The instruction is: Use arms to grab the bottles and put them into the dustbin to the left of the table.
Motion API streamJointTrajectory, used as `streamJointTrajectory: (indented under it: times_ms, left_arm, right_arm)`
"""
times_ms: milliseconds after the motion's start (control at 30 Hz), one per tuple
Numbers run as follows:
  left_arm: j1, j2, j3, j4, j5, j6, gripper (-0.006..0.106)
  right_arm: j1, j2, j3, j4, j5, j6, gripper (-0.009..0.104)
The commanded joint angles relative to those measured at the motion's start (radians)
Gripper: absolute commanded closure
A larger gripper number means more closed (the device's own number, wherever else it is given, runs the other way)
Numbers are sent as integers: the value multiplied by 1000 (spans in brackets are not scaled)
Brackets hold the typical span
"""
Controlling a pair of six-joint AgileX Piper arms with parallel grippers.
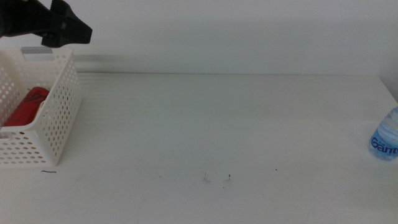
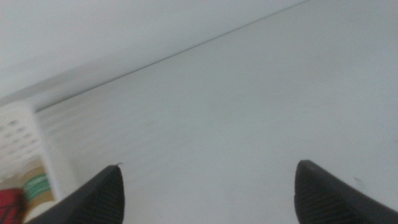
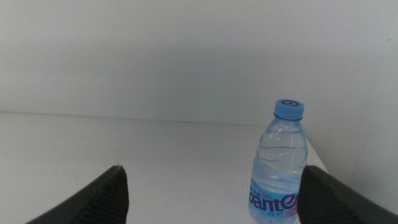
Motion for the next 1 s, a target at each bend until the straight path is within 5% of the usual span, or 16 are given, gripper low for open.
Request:
streamJointTrajectory:
  times_ms: [0, 200, 967]
  left_arm:
    - [-9, -54, 33, -56, 21, 63, 7]
    - [-9, -120, 44, -175, 145, 190, 7]
    - [-168, -667, 445, -103, -143, 50, 7]
  right_arm:
    - [-6, -5, 3, -3, -6, -7, 2]
    - [-6, -5, 3, -3, -6, -7, 2]
    - [-6, -5, 3, -3, -6, -7, 2]
